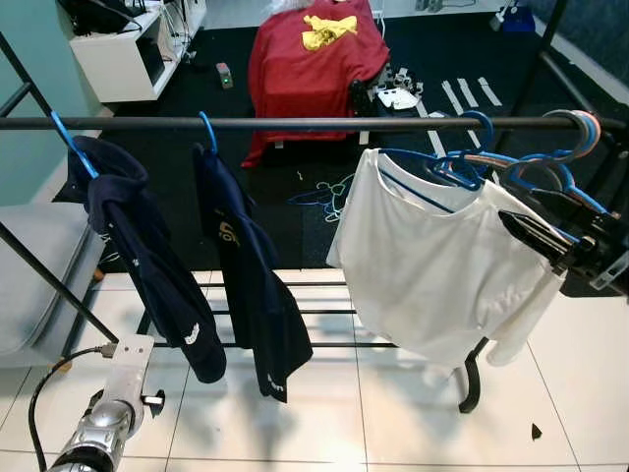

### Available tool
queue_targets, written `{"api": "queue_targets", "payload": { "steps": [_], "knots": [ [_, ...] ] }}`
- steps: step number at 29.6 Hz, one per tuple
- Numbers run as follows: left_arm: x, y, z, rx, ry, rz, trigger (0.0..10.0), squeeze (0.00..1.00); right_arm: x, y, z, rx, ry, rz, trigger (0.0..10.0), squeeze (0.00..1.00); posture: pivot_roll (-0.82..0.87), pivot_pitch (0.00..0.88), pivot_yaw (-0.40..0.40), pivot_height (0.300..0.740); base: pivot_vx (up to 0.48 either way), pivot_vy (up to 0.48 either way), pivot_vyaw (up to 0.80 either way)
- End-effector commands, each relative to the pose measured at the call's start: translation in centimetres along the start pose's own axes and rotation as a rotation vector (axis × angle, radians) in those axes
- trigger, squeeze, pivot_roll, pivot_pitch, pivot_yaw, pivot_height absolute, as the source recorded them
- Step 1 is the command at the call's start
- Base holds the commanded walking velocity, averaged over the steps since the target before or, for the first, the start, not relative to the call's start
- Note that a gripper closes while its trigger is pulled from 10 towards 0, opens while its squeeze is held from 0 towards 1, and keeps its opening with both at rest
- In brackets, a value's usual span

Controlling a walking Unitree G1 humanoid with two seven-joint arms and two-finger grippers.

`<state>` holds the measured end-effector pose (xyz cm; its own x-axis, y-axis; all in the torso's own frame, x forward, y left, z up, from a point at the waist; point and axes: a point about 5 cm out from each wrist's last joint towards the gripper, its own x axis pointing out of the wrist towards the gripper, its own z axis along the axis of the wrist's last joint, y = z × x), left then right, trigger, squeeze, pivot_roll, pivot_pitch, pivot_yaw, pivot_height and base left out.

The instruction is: Hang hanger

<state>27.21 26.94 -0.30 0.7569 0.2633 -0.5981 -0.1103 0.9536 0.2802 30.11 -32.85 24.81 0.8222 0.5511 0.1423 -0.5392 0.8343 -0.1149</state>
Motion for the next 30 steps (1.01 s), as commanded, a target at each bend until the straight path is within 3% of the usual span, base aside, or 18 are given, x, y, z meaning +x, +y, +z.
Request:
{"api": "queue_targets", "payload": {
  "steps": [1,12,20,23,25,26,30],
  "knots": [
    [-0.2,-0.2,-1.2,-0.019,0.042,0.002,10.0,0.0,-0.3,-0.2,-0.1,-0.031,0.044,-0.014,10.0,0.0,0.02,0.165,0.068,0.74,0.0,-0.472,0.0],
    [-0.2,-0.6,-1.0,-0.031,0.022,0.005,10.0,0.0,0.2,-0.2,-0.5,-0.044,0.085,-0.017,10.0,0.0,0.01,0.147,0.044,0.74,0.0,-0.086,0.0],
    [-0.1,-0.5,-0.8,-0.058,0.016,0.028,10.0,0.0,1.0,0.2,-1.3,-0.035,0.098,0.01,10.0,0.0,0.0,0.14,0.034,0.74,0.0,-0.408,0.0],
    [-0.1,-0.5,-0.9,-0.056,0.018,0.037,10.0,0.0,1.4,0.5,-1.6,-0.025,0.102,0.009,10.0,0.0,0.0,0.142,0.032,0.74,0.0,0.0,0.0],
    [-0.1,-0.6,-0.9,-0.058,0.018,0.037,10.0,0.0,1.9,0.9,-1.9,-0.023,0.104,0.014,10.0,0.0,0.0,0.143,0.027,0.74,0.0,0.0,0.0],
    [-0.1,-1.0,-0.7,-0.057,0.007,0.032,10.0,0.0,3.4,2.2,-2.1,-0.033,0.071,0.02,10.0,0.0,0.0,0.142,0.024,0.74,0.0,0.0,0.8],
    [-0.1,-1.3,-0.6,-0.057,-0.002,0.026,10.0,0.0,4.1,2.8,-2.1,-0.024,0.033,0.015,10.0,0.0,-0.01,0.14,0.022,0.74,0.0,0.0,0.8]
  ]
}}
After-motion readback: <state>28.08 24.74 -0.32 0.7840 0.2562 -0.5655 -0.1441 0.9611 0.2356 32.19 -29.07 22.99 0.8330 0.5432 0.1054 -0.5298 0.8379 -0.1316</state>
